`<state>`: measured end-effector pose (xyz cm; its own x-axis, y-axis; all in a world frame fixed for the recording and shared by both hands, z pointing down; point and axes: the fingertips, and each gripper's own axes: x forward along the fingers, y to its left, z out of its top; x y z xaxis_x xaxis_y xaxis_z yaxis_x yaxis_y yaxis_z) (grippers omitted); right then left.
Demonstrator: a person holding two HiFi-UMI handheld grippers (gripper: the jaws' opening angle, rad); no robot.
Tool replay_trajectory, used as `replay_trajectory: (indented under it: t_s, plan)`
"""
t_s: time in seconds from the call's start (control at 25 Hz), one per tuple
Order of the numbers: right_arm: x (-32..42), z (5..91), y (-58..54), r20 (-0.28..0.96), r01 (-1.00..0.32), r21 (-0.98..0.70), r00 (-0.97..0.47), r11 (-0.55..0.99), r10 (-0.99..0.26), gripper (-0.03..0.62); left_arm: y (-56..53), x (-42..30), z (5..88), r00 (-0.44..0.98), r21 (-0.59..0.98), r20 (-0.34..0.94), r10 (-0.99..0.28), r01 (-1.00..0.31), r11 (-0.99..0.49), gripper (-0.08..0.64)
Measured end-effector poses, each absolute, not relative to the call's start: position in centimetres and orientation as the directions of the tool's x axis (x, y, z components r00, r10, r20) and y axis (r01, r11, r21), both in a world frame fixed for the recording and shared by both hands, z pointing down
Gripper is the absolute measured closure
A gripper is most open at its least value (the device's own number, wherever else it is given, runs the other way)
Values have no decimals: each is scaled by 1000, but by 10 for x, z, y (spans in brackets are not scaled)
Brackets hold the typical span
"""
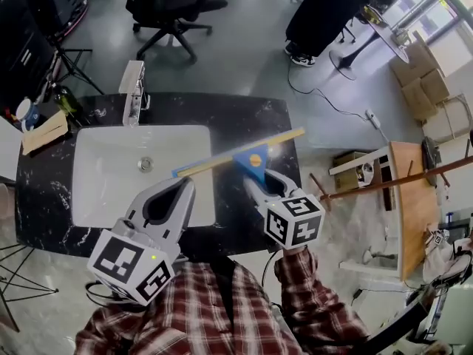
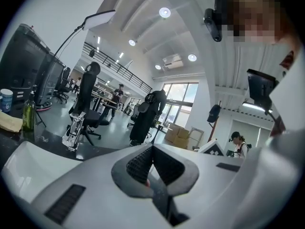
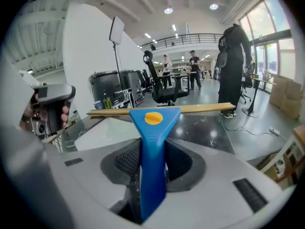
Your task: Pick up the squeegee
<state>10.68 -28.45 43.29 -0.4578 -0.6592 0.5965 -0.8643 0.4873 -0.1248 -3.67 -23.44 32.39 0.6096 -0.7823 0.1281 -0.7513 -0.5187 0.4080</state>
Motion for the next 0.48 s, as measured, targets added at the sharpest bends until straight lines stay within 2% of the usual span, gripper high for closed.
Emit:
replay_trajectory:
  t_s: [0.24,0.48]
  plan:
    - [127,376,-292,442,-897,-122,-433,426,-786,454,-233,-31,315,619,377,118,-777,-752,-541,551]
    - [130,318,-272,301,-880,-132,-475,457,-827,454,-235,-29,316,611,371,128,-782,-760,-533,551]
